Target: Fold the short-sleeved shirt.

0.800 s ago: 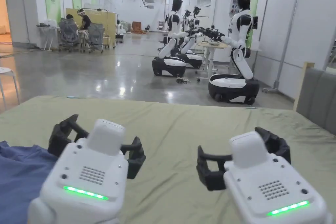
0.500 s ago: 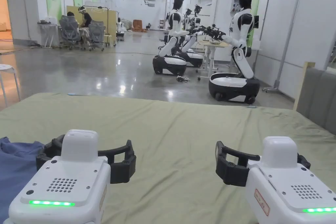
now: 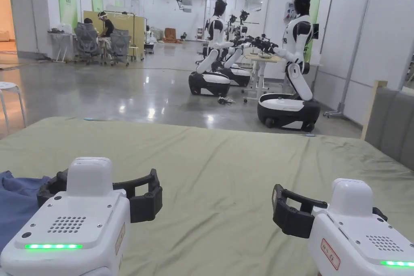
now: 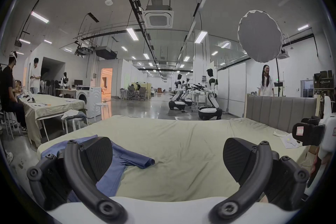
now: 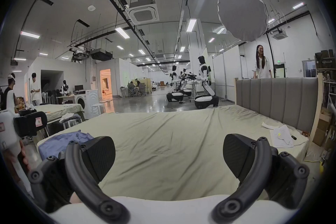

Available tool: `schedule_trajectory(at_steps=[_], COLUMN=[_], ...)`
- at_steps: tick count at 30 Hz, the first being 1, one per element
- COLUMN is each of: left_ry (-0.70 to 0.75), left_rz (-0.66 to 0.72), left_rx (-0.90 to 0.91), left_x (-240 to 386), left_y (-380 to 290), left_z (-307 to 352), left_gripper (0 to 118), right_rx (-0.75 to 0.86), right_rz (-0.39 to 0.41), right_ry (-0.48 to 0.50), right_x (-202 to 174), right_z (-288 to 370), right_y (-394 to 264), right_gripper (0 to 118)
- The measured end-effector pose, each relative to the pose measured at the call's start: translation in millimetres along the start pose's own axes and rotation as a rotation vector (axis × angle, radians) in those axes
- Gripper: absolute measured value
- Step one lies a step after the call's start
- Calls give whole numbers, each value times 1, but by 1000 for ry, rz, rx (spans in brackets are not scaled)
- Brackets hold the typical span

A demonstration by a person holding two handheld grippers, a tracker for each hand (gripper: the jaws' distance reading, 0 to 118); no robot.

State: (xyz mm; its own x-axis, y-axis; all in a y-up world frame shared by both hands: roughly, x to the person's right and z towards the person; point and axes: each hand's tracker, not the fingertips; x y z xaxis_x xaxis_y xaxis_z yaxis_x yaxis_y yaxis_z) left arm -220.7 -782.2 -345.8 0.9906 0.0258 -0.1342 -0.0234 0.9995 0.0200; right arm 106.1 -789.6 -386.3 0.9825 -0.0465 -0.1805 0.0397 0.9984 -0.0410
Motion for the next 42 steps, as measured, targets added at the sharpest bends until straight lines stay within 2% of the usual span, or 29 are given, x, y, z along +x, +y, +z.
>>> schedule_trajectory(at_steps=[22,29,32,33,34,35,36,37,38,39,42], left_ry=[-23,41,21,26,29,35,34,38,39,6,0], left_rz=[19,-31,-10,-4,-3,-3,0,9,29,46,25], left_rx=[-1,56,34,32,33,32,27,15,9,-18,-31], left_x=[3,11,10,10,11,12,11,11,10,7,8], left_y=[4,8,10,10,10,10,10,10,10,10,7], left_z=[1,4,5,6,7,7,6,4,4,3,0], left_gripper=[118,118,115,100,71,36,3,1,1,0,0], right_rx=[14,42,43,44,46,52,54,49,81,63,48], right_rz=[32,28,55,58,58,52,42,37,36,19,43], right_ry=[-5,-8,-44,-46,-44,-41,-59,-88,-161,-91,-108], right_x=[-6,-4,-5,-5,-4,-3,-3,-2,1,2,3], right_z=[0,2,3,3,5,6,7,6,9,9,9], right_y=[3,7,8,8,8,8,8,8,10,9,8], right_gripper=[117,117,116,110,94,63,9,0,0,0,0])
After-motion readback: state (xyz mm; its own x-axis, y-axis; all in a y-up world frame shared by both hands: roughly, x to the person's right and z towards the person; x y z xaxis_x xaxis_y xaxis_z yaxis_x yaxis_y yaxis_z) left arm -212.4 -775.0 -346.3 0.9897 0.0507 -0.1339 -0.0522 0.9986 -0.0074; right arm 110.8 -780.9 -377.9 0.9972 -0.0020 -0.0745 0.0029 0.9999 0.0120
